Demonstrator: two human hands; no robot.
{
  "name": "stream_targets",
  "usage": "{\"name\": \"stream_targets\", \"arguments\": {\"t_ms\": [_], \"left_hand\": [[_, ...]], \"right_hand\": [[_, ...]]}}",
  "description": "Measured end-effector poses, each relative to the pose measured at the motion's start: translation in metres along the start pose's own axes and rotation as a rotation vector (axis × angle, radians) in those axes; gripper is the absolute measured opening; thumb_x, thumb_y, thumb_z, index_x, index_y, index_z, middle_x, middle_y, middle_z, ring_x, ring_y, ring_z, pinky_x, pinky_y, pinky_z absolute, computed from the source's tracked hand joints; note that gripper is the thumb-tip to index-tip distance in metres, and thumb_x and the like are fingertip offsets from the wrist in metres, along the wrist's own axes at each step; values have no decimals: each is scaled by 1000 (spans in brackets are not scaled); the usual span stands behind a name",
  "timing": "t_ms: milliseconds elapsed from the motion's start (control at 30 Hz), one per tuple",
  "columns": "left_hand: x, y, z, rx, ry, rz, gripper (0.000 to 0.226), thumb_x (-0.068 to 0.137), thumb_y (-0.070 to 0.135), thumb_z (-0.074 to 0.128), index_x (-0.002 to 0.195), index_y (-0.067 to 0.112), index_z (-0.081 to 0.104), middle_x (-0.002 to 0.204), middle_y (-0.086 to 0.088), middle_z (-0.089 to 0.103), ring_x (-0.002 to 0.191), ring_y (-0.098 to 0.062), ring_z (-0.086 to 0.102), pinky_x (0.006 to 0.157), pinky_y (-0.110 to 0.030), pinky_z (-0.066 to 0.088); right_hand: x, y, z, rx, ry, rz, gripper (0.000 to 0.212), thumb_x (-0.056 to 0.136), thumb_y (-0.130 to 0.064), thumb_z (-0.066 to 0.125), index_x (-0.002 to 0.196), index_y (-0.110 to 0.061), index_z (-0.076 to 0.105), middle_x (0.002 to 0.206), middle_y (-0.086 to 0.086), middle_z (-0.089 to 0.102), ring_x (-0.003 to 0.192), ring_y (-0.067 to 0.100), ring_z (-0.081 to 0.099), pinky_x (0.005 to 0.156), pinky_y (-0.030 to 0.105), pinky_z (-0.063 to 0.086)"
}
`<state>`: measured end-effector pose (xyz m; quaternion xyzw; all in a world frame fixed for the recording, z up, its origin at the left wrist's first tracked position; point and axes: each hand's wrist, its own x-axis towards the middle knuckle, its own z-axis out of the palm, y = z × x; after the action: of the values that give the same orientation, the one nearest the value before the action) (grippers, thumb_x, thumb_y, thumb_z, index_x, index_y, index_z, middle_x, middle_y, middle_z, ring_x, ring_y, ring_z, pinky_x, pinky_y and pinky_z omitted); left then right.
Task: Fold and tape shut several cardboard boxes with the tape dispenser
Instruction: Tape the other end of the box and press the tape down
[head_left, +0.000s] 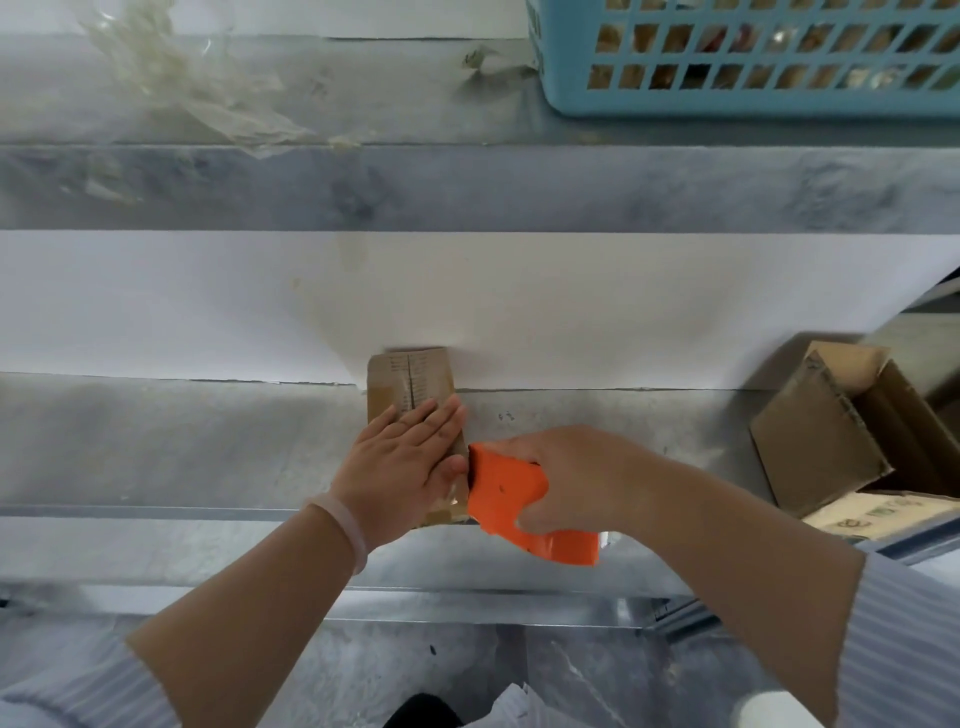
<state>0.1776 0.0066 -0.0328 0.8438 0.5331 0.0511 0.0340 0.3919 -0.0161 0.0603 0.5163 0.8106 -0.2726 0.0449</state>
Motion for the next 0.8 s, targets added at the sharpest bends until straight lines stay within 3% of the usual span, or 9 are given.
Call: {"name": "stream_targets", "arguments": {"t_ms": [133, 267, 433, 533, 600, 700, 800], "left_hand": [[0, 0, -2, -4, -38, -9, 96, 70, 76, -30, 152, 36, -1, 155, 23, -7, 145, 1, -3, 119, -28, -6], [0, -1, 0, 18, -29, 0, 88, 76, 74, -24, 151, 35, -1, 156, 21, -3, 147, -1, 1, 118, -28, -5], [-1, -2, 0, 39, -22, 29, 82, 80, 72, -21, 149, 32, -1, 157, 17, 0, 148, -5, 7, 119, -30, -2], [-1, -3, 0, 34, -20, 34, 82, 80, 72, -22, 149, 32, -2, 157, 17, -1, 148, -5, 7, 119, -31, -2], [-1, -4, 0, 30, -17, 37, 82, 80, 72, -23, 149, 32, -2, 157, 17, -1, 148, -6, 6, 119, -31, -2], [-1, -3, 0, 47, -23, 42, 84, 79, 72, -23, 149, 31, -3, 157, 17, -3, 147, -4, 3, 118, -30, -4], [-1, -2, -2, 43, -7, 37, 85, 83, 72, -16, 151, 29, 9, 156, 16, 6, 147, -7, 13, 118, -31, 1]], "right_hand": [[-7, 21, -2, 20, -3, 24, 75, 78, -43, 73, 141, -57, 34, 127, -13, 59, 99, 9, 54, 82, 26, 45], [-18, 36, -14, -103, 8, 66, 77, 74, -62, 71, 139, -64, 29, 133, -18, 55, 108, 10, 53, 83, 25, 40], [-24, 51, -24, -119, 1, 66, 68, 74, -65, 68, 132, -70, 33, 110, -30, 57, 93, 2, 47, 90, 29, 48], [-32, 59, -27, -74, -18, 78, 62, 73, -65, 70, 121, -78, 33, 80, -42, 46, 81, -4, 50, 83, 25, 47], [-35, 59, -27, -45, -21, 76, 60, 73, -64, 70, 117, -80, 32, 78, -43, 47, 82, -5, 51, 83, 25, 49], [-34, 51, -25, -35, -17, 74, 64, 76, -62, 69, 128, -73, 33, 102, -35, 56, 98, 3, 56, 91, 29, 49], [-22, 33, -17, -127, 14, 89, 66, 80, -61, 64, 138, -62, 32, 133, -21, 54, 116, 12, 54, 93, 30, 45]]}}
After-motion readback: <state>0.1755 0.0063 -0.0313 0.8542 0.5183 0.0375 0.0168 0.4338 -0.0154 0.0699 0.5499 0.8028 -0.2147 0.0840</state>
